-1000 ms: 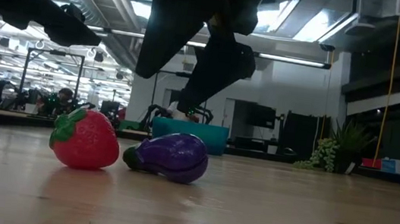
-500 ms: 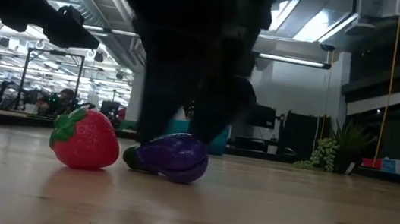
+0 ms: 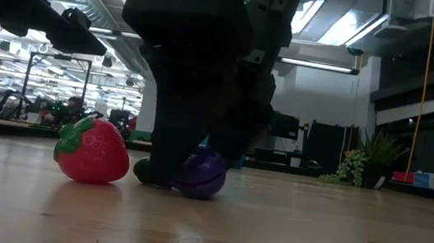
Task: Pick and placing Produce into tupperware
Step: Put the eggplant into the blue bin
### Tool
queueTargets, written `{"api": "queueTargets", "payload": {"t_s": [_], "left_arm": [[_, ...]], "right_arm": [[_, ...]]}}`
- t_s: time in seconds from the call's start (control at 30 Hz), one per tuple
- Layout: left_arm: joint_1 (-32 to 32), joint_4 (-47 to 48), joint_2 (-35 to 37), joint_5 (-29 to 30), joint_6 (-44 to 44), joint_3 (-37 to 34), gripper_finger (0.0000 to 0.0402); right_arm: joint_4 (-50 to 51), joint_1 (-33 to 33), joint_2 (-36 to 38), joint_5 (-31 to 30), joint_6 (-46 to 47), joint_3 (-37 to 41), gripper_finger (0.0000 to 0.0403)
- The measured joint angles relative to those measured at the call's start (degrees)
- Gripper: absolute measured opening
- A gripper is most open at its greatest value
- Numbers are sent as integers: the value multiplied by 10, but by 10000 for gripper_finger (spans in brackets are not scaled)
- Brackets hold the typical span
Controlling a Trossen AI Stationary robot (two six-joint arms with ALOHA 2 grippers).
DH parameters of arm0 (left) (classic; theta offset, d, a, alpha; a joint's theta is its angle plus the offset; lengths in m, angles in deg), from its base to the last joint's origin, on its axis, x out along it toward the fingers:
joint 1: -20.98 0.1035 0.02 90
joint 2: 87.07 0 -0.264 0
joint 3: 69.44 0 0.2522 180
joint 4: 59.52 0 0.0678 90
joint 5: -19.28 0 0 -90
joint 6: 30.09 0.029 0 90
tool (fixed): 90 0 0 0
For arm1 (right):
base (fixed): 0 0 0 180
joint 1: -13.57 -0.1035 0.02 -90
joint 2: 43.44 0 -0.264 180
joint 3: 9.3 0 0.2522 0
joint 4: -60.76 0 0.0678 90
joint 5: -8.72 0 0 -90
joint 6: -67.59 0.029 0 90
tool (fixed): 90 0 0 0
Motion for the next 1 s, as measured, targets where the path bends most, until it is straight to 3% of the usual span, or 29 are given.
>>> {"api": "queueTargets", "payload": {"t_s": [0.33, 0.57, 0.83, 1.0], "left_arm": [[0, 2, 0, 0, 0, 0, 318], [0, 4, 0, 0, 0, 0, 318], [0, 6, 0, 0, 0, 0, 318], [0, 6, 0, 0, 0, 0, 318]], "right_arm": [[5, 2, -7, 1, -4, 1, 337], [10, 5, -10, -1, -7, 2, 267], [24, 6, -10, -4, -7, 2, 154], [29, 7, -10, -3, -7, 2, 150]]}}
